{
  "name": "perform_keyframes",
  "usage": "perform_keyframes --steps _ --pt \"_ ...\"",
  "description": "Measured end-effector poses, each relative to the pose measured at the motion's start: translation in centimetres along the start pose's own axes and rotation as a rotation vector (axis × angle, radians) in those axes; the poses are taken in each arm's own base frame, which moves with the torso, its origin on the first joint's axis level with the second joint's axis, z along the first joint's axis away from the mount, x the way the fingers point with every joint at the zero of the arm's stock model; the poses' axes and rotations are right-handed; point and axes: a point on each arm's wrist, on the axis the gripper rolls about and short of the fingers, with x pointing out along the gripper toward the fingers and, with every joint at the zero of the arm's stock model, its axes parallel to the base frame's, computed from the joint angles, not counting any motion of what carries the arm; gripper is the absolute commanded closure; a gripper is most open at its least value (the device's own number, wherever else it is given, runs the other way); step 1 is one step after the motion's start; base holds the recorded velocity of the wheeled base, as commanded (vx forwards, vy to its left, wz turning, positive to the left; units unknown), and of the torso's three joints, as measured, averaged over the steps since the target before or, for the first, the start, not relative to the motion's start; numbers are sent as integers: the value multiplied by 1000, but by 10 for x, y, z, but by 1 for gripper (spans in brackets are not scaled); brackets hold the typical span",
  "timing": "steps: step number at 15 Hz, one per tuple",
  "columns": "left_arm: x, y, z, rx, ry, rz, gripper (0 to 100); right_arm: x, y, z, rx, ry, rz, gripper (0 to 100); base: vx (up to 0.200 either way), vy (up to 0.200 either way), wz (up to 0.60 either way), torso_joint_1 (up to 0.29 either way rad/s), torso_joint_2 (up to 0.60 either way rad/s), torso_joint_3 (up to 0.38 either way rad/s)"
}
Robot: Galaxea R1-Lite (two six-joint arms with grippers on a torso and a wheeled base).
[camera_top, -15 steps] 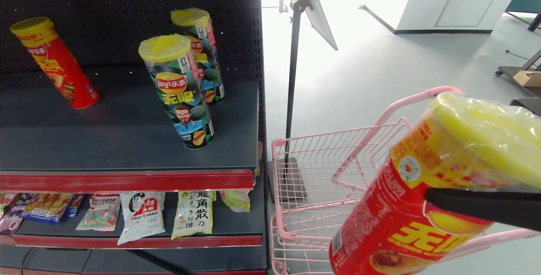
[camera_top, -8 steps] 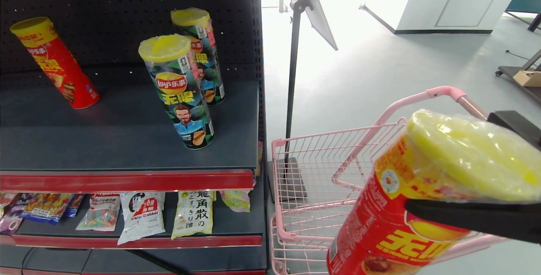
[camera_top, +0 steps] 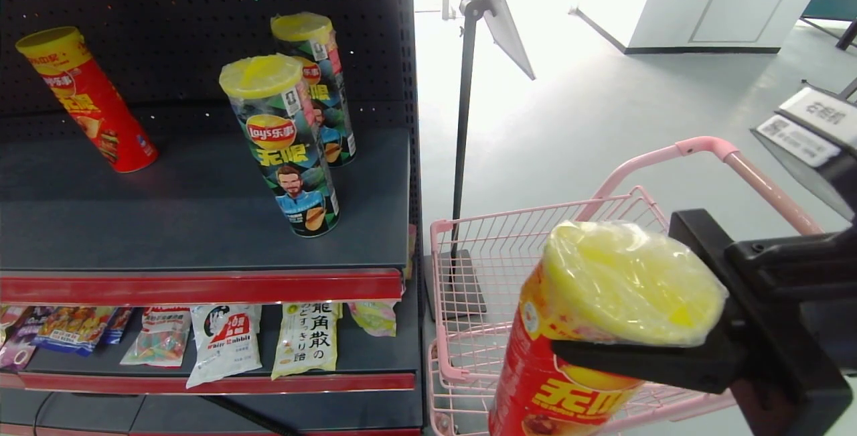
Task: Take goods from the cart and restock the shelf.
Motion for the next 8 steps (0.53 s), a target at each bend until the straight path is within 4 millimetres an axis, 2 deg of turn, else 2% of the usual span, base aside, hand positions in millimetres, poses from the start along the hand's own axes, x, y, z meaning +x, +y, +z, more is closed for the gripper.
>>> perform_keyframes --steps 3,8 --pt "0 0 0 0 0 -1 0 13 0 -3 0 12 3 100 0 0 0 0 0 0" --pt "0 0 0 0 0 0 0 19 2 -6 9 32 2 100 0 0 0 0 0 0"
